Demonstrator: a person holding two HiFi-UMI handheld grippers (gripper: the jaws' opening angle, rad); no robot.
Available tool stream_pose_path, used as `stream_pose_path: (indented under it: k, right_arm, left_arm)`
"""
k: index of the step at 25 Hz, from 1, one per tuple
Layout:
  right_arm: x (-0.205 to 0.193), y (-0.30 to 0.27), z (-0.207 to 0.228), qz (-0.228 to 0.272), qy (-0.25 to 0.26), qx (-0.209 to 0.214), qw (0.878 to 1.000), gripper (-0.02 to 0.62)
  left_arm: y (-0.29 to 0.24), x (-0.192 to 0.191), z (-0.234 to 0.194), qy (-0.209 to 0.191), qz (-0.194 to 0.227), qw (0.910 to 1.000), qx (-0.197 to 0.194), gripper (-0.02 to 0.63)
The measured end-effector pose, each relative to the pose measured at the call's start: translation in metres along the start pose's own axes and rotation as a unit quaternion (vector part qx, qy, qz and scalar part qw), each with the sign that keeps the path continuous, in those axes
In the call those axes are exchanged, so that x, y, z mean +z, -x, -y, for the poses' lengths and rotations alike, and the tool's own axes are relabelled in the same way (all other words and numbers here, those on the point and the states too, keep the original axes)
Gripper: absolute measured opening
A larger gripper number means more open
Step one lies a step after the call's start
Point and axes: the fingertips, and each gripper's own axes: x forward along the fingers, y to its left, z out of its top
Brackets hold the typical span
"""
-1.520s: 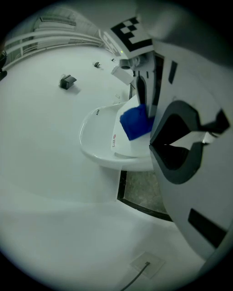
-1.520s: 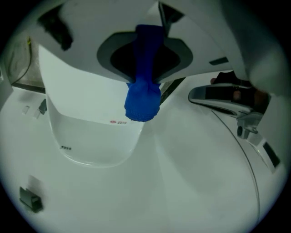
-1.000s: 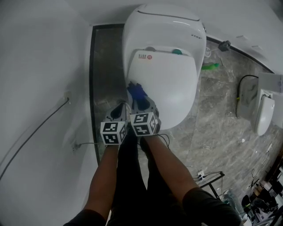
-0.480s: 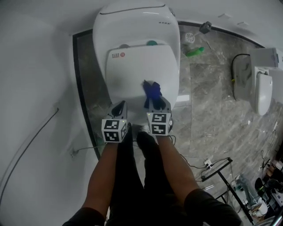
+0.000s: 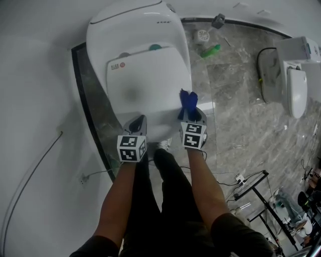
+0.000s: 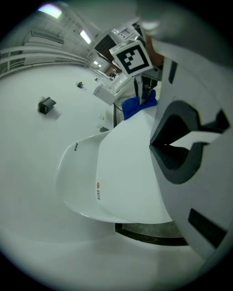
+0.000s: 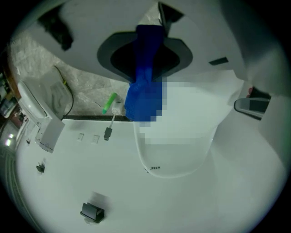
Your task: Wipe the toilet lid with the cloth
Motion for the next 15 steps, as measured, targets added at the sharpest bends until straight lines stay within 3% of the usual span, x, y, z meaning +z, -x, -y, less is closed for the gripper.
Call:
stream_pose_path:
  k: [8, 15]
  right_arm:
    - [0.003, 0.005, 0.007, 0.011, 0.018, -0.014, 1.0, 0.095]
    - [0.017, 0.048, -0.077, 0.048, 0.054, 0.078, 0.994, 0.095]
  left_arm:
    - [0.009, -0.009, -0.012, 0.015, 0.004, 0.9998, 0.015, 0.011]
    - [0.038, -0.024, -0.034, 0.047, 0.021, 0.998, 0.038, 0.011]
